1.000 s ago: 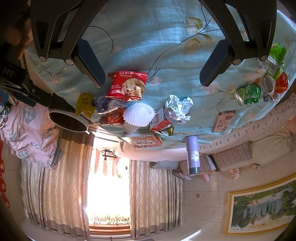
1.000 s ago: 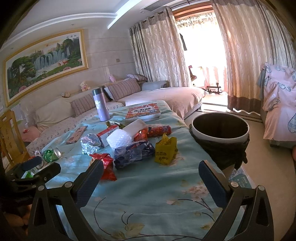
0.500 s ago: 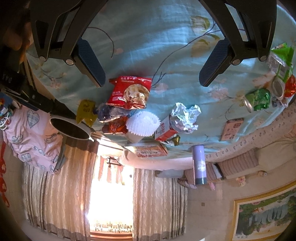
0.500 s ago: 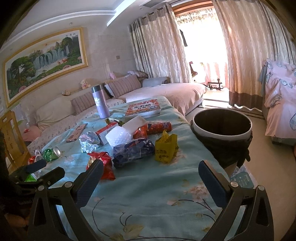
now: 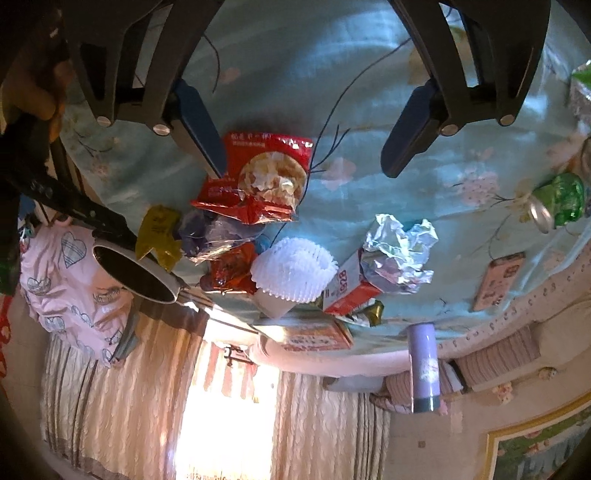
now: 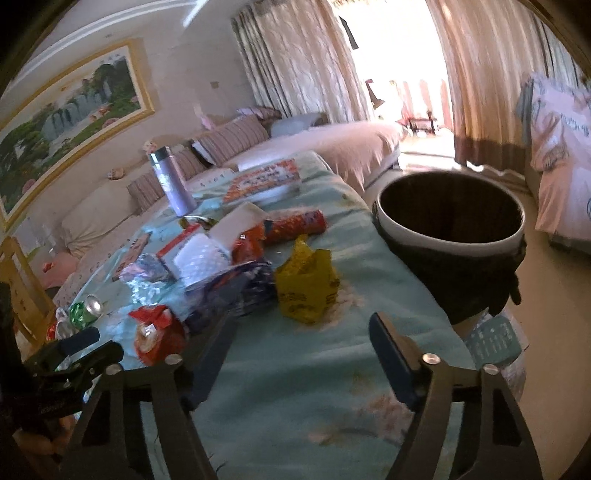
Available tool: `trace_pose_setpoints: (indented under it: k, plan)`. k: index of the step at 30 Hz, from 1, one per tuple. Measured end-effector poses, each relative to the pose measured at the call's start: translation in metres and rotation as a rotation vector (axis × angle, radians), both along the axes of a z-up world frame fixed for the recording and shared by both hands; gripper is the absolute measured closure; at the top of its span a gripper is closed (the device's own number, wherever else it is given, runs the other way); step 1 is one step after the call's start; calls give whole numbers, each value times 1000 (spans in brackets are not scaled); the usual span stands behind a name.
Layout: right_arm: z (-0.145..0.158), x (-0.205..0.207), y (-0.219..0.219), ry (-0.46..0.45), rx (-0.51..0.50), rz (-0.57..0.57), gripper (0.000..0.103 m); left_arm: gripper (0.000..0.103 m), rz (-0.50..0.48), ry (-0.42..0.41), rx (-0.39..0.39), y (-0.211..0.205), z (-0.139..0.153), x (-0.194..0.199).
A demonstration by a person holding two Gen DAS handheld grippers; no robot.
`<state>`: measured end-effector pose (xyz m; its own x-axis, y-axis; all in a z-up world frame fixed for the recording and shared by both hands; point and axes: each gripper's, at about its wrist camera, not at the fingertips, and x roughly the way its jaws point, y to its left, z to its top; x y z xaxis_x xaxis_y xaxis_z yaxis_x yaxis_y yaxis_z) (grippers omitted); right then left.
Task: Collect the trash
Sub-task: 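Grasp the yellow snack bag with the right gripper while the left grasps a dark wrapper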
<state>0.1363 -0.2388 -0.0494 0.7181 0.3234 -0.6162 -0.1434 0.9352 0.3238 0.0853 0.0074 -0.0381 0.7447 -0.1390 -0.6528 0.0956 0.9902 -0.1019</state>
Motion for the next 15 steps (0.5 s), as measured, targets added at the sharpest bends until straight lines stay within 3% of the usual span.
trace_pose_setpoints:
  k: [7,9,10,11,12,13,15]
  plan:
    - [-12,35,-6,63,35,12,36,33,-47,55,-17,-6,-13,21]
    - [-17,45,-5,86,41,22,42,46,-64,67,-16,-10,-17,23]
    - [-19,48,-5,95,44,25,48,51,-75,73,-18,-12,-19,24]
    - [-22,52,-5,108,50,31,53,63,-90,80,-24,-14,-21,24]
    - [-24,53,-5,114,57,34,71,77,-100,85,-27,-15,-22,24]
    - [-25,54,-5,117,63,35,91,83,-103,87,-26,-16,-22,24]
    - [-26,52,-6,114,65,39,99,96,-118,85,-38,-18,-20,21]
